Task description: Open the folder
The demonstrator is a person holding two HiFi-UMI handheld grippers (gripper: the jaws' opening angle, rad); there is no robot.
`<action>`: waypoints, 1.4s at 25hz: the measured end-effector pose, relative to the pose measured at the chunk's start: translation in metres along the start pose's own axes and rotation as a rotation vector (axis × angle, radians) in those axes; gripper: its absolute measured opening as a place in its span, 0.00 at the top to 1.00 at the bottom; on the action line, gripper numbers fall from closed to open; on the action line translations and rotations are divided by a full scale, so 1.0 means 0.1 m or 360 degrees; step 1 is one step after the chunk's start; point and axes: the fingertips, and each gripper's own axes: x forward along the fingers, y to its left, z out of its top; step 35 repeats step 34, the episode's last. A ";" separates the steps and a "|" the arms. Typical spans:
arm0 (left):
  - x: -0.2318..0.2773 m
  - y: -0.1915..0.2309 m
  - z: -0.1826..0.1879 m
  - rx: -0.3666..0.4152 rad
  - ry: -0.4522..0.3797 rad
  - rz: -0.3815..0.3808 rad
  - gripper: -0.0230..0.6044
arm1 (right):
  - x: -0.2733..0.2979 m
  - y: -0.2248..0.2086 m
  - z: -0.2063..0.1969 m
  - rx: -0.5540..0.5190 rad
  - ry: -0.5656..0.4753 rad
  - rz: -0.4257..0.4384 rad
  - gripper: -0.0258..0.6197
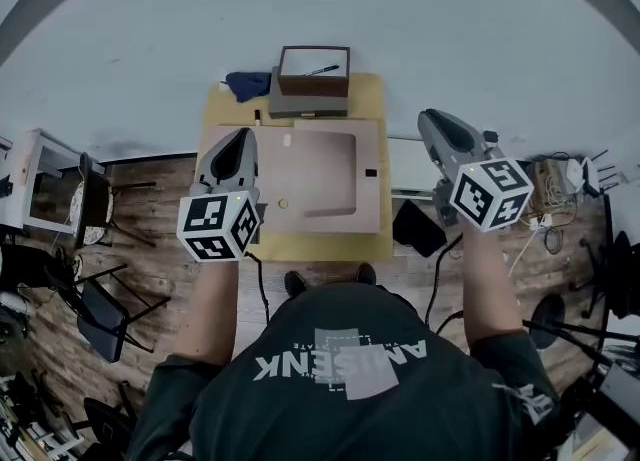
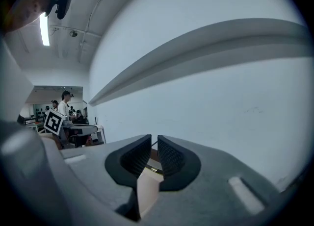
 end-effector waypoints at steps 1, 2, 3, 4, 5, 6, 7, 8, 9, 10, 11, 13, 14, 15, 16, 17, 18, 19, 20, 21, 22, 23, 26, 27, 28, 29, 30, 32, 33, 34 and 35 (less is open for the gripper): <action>0.01 -0.01 0.03 -0.0033 -0.0003 0.0000 0.96 | -0.01 0.00 0.02 -0.0023 0.0000 -0.0011 0.90; 0.01 -0.01 0.07 -0.0051 -0.0009 0.0001 0.96 | -0.01 -0.01 0.03 -0.0045 0.0001 -0.0024 0.91; 0.01 -0.02 0.12 -0.0053 -0.0028 0.0000 0.96 | -0.02 -0.03 0.04 -0.0063 0.0003 -0.0045 0.93; 0.00 -0.04 0.19 -0.0041 -0.0059 -0.0003 0.96 | -0.03 -0.06 0.04 -0.0077 0.0005 -0.0075 0.94; -0.02 -0.05 0.24 -0.0023 -0.0092 -0.0006 0.96 | -0.04 -0.08 0.03 -0.0093 0.0009 -0.0113 0.95; -0.04 -0.06 0.27 -0.0006 -0.0111 -0.0007 0.96 | -0.05 -0.11 0.02 -0.0110 0.0014 -0.0147 0.95; -0.05 -0.06 0.29 -0.0005 -0.0116 -0.0010 0.96 | -0.04 -0.12 0.00 -0.0125 0.0021 -0.0168 0.95; -0.06 -0.06 0.29 -0.0020 -0.0111 -0.0018 0.96 | -0.04 -0.11 -0.01 -0.0133 0.0026 -0.0174 0.95; -0.06 -0.06 0.29 -0.0042 -0.0103 -0.0025 0.96 | -0.03 -0.10 -0.02 -0.0139 0.0033 -0.0174 0.95; -0.06 -0.06 0.28 -0.0058 -0.0094 -0.0026 0.96 | -0.03 -0.09 -0.03 -0.0151 0.0043 -0.0176 0.95; -0.07 -0.05 0.27 -0.0063 -0.0087 -0.0021 0.96 | -0.03 -0.08 -0.04 -0.0167 0.0057 -0.0180 0.95; -0.09 -0.05 0.27 -0.0072 -0.0098 -0.0017 0.96 | -0.03 -0.06 -0.04 -0.0197 0.0073 -0.0191 0.95; -0.10 -0.05 0.28 -0.0088 -0.0121 -0.0025 0.96 | -0.03 -0.05 -0.04 -0.0218 0.0075 -0.0202 0.95; -0.10 -0.06 0.30 -0.0111 -0.0148 -0.0040 0.96 | -0.04 -0.04 -0.03 -0.0243 0.0076 -0.0213 0.95; -0.10 -0.07 0.30 -0.0136 -0.0166 -0.0056 0.96 | -0.04 -0.03 -0.02 -0.0262 0.0074 -0.0219 0.95; -0.10 -0.07 0.30 -0.0156 -0.0169 -0.0066 0.96 | -0.04 -0.02 -0.01 -0.0268 0.0070 -0.0221 0.95; -0.08 -0.06 0.28 -0.0168 -0.0160 -0.0071 0.96 | -0.03 -0.02 0.00 -0.0265 0.0066 -0.0221 0.95; -0.07 -0.06 0.26 -0.0169 -0.0145 -0.0073 0.96 | -0.03 -0.02 0.00 -0.0260 0.0064 -0.0223 0.95; -0.06 -0.06 0.24 -0.0161 -0.0131 -0.0073 0.96 | -0.02 -0.02 0.00 -0.0257 0.0063 -0.0226 0.95; -0.06 -0.06 0.23 -0.0151 -0.0121 -0.0072 0.96 | -0.02 -0.02 0.00 -0.0253 0.0062 -0.0228 0.95; -0.06 -0.05 0.23 -0.0141 -0.0116 -0.0070 0.96 | -0.02 -0.02 0.01 -0.0249 0.0061 -0.0227 0.95; -0.05 -0.04 0.23 -0.0136 -0.0112 -0.0069 0.96 | -0.01 -0.02 0.02 -0.0245 0.0060 -0.0225 0.95; -0.02 -0.02 0.24 -0.0156 -0.0101 -0.0072 0.96 | 0.03 -0.01 0.04 -0.0237 0.0064 -0.0220 0.95; -0.01 -0.02 0.24 -0.0160 -0.0096 -0.0071 0.96 | 0.03 -0.02 0.04 -0.0238 0.0067 -0.0224 0.95; 0.00 -0.02 0.24 -0.0156 -0.0093 -0.0069 0.96 | 0.03 -0.03 0.05 -0.0241 0.0071 -0.0229 0.95; 0.00 -0.02 0.24 -0.0148 -0.0090 -0.0068 0.96 | 0.03 -0.03 0.05 -0.0248 0.0074 -0.0236 0.95; 0.00 -0.02 0.24 -0.0142 -0.0089 -0.0068 0.96 | 0.03 -0.02 0.05 -0.0255 0.0077 -0.0242 0.95; -0.02 -0.02 0.25 -0.0131 -0.0090 -0.0066 0.96 | 0.03 -0.01 0.06 -0.0261 0.0079 -0.0248 0.95; -0.02 -0.01 0.25 -0.0127 -0.0090 -0.0064 0.96 | 0.04 0.00 0.06 -0.0260 0.0080 -0.0249 0.95; -0.03 0.00 0.25 -0.0122 -0.0091 -0.0061 0.96 | 0.04 0.01 0.06 -0.0257 0.0080 -0.0250 0.95; -0.03 0.00 0.25 -0.0122 -0.0091 -0.0061 0.96 | 0.04 0.01 0.06 -0.0257 0.0080 -0.0250 0.95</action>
